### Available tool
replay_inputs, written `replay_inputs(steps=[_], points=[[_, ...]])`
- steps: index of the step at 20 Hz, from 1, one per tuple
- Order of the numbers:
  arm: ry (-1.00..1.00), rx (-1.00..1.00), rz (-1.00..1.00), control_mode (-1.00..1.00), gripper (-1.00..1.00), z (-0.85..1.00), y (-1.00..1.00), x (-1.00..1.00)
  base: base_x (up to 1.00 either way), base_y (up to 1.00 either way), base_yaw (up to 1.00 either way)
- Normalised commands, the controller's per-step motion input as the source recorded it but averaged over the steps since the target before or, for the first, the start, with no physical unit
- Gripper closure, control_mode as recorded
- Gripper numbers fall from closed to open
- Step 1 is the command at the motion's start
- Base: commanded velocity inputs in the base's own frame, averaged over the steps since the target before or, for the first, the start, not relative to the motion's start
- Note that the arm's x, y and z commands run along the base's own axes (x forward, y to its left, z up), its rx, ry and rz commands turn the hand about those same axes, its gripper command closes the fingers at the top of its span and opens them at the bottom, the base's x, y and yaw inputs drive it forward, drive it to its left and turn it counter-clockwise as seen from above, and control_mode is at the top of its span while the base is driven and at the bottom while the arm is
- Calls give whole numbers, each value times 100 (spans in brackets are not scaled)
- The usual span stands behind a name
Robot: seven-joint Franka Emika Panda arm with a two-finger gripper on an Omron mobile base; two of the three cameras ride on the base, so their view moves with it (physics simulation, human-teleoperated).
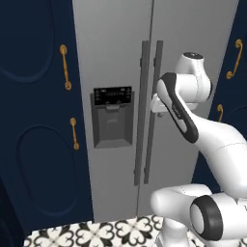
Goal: Take the strawberry from the fridge and place it on top of the pancake, located on the dining counter.
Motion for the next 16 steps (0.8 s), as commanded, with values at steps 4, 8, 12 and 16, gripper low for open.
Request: replay_inputs(steps=[4, 8, 12, 16], points=[[0, 0, 0, 100, -100, 0, 0, 0, 8, -7, 2], [0, 0, 0, 100, -100, 0, 0, 0, 3, -14, 4], [0, 0, 0, 100, -100, 0, 0, 0, 3, -24, 0], [0, 0, 0, 100, -100, 0, 0, 0, 0, -8, -1]])
